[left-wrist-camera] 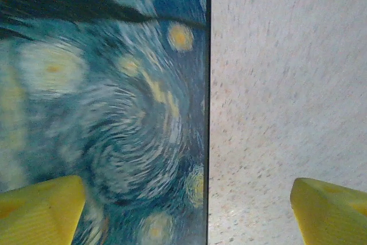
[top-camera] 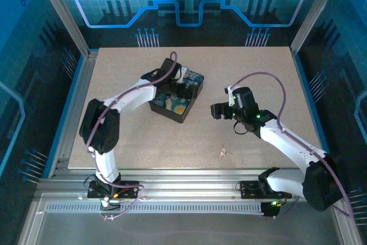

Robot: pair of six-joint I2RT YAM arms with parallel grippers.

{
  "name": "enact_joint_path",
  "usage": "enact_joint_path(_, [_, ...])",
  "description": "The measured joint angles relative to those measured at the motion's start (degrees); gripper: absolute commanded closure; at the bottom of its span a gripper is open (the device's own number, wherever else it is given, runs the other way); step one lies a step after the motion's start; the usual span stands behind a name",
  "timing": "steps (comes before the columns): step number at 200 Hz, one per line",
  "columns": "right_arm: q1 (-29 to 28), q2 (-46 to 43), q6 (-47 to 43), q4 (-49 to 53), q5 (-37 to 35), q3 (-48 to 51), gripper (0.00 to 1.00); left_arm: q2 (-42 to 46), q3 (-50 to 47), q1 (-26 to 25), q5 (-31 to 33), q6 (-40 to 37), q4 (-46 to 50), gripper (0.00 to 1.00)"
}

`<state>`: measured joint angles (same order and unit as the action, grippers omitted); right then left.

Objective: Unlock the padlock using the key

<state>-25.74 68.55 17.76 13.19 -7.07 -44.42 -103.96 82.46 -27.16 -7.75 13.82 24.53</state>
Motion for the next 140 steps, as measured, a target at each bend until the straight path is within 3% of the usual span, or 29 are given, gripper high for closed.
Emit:
enact_joint_path(31, [1.44,4.35,-1.20,-0.50,4.33,-3.91,0.03,12.44,-5.88,4.79,4.26,5.66,1.53,0.05])
enact_joint_path(61, [4.76,13.81,-3.06,-1.55,11.04,-12.22,0.03,21.05,-15.63,10.34,7.63,12.46,2.62,0.05])
enact_joint_path(94, [9.33,26.10,-3.85,-2.54,18.36,-23.76,0.03,20.87,-23.80,11.82,6.51,17.79,2.58,0.05])
enact_joint_path(140, [10.64,40.79,-2.99,-3.45,24.50,-37.07,0.04,16.96,-23.65,9.05,4.04,20.41,0.44,0.06])
